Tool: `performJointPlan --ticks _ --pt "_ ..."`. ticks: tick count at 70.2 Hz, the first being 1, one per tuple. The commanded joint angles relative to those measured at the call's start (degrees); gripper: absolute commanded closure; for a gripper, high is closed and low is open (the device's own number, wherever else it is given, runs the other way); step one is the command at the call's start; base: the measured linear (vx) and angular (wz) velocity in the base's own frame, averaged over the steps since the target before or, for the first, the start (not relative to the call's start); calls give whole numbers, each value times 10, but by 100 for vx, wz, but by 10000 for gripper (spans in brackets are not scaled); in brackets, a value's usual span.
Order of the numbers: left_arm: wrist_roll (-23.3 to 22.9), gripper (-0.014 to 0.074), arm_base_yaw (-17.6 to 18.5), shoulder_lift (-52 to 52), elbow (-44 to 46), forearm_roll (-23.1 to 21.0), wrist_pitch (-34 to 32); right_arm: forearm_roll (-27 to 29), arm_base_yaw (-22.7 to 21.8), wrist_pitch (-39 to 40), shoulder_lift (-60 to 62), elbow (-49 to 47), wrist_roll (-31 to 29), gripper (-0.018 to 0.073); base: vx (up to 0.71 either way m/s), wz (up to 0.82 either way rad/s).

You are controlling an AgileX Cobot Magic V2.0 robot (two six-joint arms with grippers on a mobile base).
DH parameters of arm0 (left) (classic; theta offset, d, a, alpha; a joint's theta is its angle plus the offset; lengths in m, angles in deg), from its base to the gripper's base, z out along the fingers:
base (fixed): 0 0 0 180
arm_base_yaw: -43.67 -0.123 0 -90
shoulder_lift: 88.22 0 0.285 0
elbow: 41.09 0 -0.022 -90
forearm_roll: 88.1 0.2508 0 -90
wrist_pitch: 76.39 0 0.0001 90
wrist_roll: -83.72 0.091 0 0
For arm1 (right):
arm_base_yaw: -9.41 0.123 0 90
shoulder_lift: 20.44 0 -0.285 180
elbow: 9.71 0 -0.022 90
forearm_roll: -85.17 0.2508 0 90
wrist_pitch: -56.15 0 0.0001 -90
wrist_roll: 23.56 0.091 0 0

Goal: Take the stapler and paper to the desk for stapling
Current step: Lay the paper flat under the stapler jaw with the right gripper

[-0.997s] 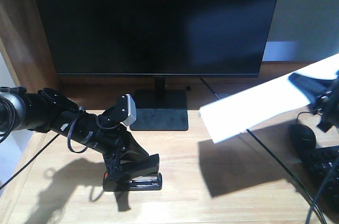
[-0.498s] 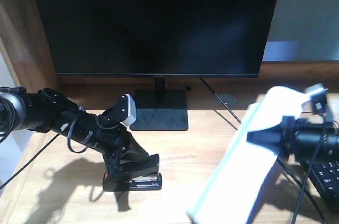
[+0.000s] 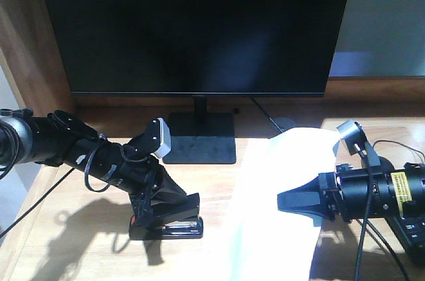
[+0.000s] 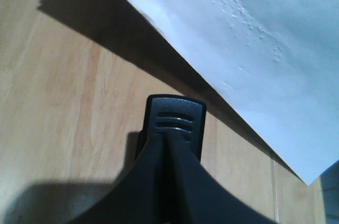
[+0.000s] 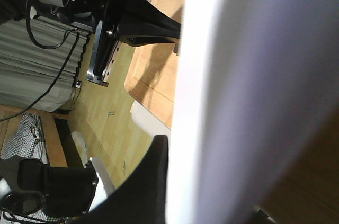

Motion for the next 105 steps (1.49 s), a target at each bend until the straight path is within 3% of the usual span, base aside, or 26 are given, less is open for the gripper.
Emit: performJointPlan --ticks 1,42,52,63,81,105 --pt "-5 603 1 28 11 -32 13 1 0 7 17 -13 -10 561 0 0" --pt "-5 603 1 28 11 -32 13 4 0 13 -101 -13 -156 561 0 0" --pt "-5 603 1 28 11 -32 13 27 0 30 -101 -13 -185 561 0 0" --pt "-5 603 1 28 11 -32 13 56 35 26 -102 -15 -210 561 0 0" --pt "-5 603 1 28 11 -32 13 58 92 -105 -103 -41 -166 561 0 0" --pt "-5 603 1 28 11 -32 13 52 92 -76 -161 -107 -104 561 0 0"
